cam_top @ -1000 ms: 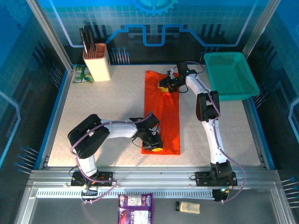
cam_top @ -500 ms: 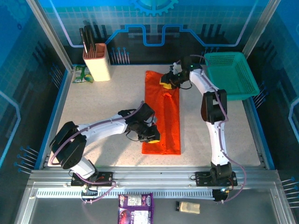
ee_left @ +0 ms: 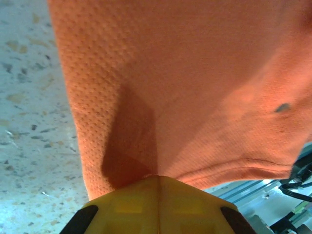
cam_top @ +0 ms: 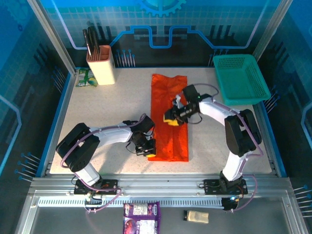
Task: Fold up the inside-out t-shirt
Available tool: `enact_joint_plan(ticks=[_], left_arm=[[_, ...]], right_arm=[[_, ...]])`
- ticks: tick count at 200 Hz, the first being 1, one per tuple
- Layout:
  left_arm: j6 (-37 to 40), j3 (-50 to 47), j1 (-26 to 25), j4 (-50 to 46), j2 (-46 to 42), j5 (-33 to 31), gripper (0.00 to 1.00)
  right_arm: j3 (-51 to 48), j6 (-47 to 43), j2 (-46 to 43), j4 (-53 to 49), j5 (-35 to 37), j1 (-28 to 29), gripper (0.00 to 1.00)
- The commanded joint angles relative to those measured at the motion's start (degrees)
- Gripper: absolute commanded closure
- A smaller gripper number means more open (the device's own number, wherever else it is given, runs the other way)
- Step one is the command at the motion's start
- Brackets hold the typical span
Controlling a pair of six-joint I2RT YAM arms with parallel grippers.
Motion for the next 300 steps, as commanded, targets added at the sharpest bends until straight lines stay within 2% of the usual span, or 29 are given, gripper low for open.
enact_joint_plan(ticks=[1,48,76,117,135,167,202,242,268,285,300], left_arm=[[1.21,-1.61,0.35,1.1,0.42,0.46,0.93],[-0.53,-4.04,0.35,2.74,-0.39,0.62,0.93],[-1.28,-5.09,0.36,3.32,-0.38,0.54,0.93],[-2.08,-6.65,0.5,3.42,-1.68,0.87,0.92],[-1.98,-6.18,0.79,2.22,-3.48,1.05,0.9],[-3.53,-4.45,0.75,2.21,-7.53,2.56,0.88],[-2.12,-1.67,0.71,-0.86,-7.74,1.14,0.88],[-0.14,-3.03,0.53,-0.03,-3.23,1.71,0.9],[0.29,-5.64,0.5,1.31,-2.01,1.82,0.9],[0.31,-6.42,0.49,1.68,-1.53,1.65,0.9],[0.14,-6.63,0.48,1.73,-1.69,1.53,0.9]], right_arm=[[-7.08,3.97,-6.3,6.12,-1.34,2.97,0.57],[-22.75,11.59,-11.65,16.49,-1.42,8.72,0.6],[-28.26,13.96,-10.43,23.91,-3.97,10.46,0.61],[-31.71,11.71,-3.33,22.13,1.07,10.5,0.65],[-31.78,12.2,-5.46,22.41,0.61,10.57,0.66],[-26.51,10.05,-12.88,14.71,2.01,10.57,0.64],[-21.27,7.69,-14.36,9.49,4.41,9.1,0.63],[-11.11,4.03,-6.42,9.99,3.75,2.95,0.62],[-4.15,1.88,0.39,11.57,0.11,-1.07,0.62],[-0.58,1.58,5.59,13.8,-4.19,-2.39,0.62],[2.41,0.63,8.96,13.5,-5.03,-2.99,0.62]])
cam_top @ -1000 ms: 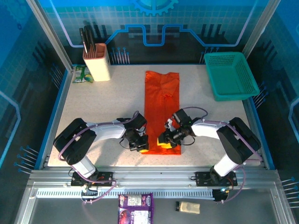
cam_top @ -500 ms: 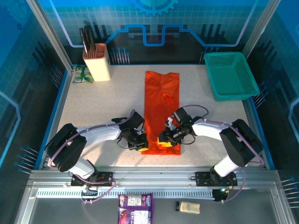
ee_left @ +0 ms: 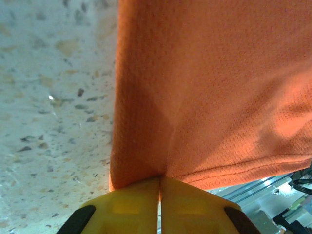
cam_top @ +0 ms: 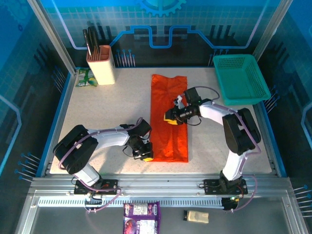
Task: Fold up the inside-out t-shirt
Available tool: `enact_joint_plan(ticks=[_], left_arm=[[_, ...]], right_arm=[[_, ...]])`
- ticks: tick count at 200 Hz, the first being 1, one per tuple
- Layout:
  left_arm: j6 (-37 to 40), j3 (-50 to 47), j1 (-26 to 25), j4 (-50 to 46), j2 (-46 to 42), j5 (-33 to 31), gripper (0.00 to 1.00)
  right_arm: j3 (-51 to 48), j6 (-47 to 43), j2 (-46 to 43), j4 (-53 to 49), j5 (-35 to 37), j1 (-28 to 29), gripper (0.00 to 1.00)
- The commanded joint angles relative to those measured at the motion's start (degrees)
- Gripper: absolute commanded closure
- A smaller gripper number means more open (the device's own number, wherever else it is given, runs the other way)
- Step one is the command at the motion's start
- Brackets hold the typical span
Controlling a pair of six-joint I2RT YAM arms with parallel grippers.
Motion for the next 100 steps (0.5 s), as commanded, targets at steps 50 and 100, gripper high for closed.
enact_joint_plan(ticks=[50,100], left_arm=[[0.84,-2.76,0.08,-0.83,-1.88,-0.46,0.9],[-1.17,-3.63,-0.07,2.12,-6.17,-0.1,0.88]], right_arm=[[6.68,-4.31,14.51,-1.5,-0.32,-3.44,0.63],[2.55,-3.05,6.64,0.76,-2.23,-3.48,0.63]])
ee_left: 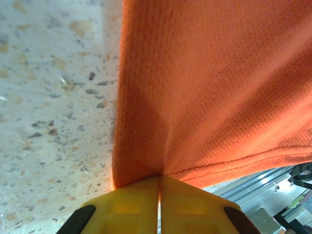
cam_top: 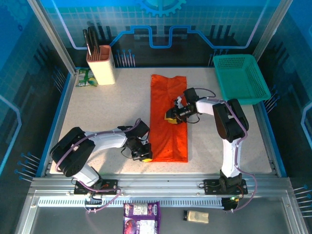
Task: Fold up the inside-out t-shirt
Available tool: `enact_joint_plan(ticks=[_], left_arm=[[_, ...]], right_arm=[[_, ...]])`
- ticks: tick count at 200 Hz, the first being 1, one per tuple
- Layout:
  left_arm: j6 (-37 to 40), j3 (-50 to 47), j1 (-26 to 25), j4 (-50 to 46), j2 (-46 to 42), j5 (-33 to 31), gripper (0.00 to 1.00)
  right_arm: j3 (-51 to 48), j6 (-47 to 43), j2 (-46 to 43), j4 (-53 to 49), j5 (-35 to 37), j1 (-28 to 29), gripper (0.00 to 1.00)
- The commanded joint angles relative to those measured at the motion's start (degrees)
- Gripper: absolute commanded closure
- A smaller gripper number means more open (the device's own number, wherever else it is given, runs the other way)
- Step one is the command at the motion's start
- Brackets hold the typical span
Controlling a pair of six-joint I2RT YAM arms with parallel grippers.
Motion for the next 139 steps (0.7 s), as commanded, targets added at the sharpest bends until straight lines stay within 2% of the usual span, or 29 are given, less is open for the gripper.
enact_joint_plan(ticks=[1,32,88,139], left_arm=[[-0.94,-0.92,-0.1,0.34,-3.7,-0.16,0.87],[-1.81,1.31,0.12,0.62,-8.15,-1.51,0.84],[-0.6,2.98,2.6,-2.48,-10.46,-5.96,0.82],[0.22,1.59,4.09,-2.26,-10.78,-6.18,0.81]], right_arm=[[-3.0,0.03,-6.11,-0.41,0.65,-0.39,0.63],[-9.19,-1.42,-16.69,-6.45,4.35,0.24,0.6],[-28.36,-1.13,-38.0,-19.78,17.84,4.49,0.59],[-39.45,4.39,-47.82,-21.63,20.57,8.21,0.59]])
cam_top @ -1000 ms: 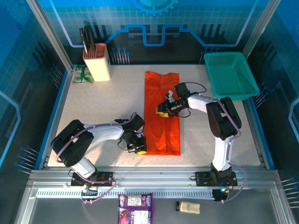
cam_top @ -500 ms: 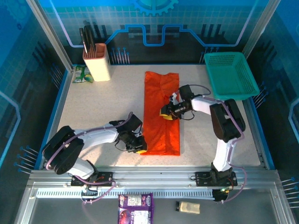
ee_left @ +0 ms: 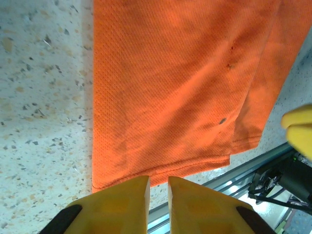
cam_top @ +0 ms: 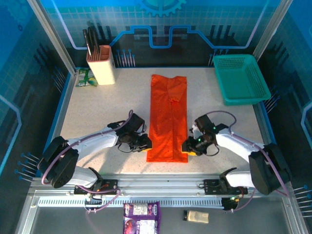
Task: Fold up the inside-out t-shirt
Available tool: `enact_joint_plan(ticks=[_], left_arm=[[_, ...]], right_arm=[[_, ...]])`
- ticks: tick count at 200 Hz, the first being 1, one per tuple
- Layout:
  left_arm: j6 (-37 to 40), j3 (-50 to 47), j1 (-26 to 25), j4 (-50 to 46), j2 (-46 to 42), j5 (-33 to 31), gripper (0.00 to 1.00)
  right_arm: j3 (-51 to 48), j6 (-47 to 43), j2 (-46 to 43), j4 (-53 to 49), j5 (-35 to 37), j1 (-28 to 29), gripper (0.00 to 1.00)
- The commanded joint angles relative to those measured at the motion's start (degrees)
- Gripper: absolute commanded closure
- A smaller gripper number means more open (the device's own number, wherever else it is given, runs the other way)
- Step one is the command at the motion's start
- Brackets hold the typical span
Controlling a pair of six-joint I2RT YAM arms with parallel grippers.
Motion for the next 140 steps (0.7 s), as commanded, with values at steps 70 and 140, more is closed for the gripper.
enact_joint_plan(ticks=[70,140], left_arm=[[-0.03,-1.83,0.5,-0.4,-1.73,-0.74,0.81],[-0.3,-2.66,0.58,0.53,-1.55,0.05,0.81]], right_arm=[[-4.4,4.23,-1.7,0.13,1.31,3.33,0.59],[-4.99,5.16,2.18,4.54,-0.93,4.55,0.63]])
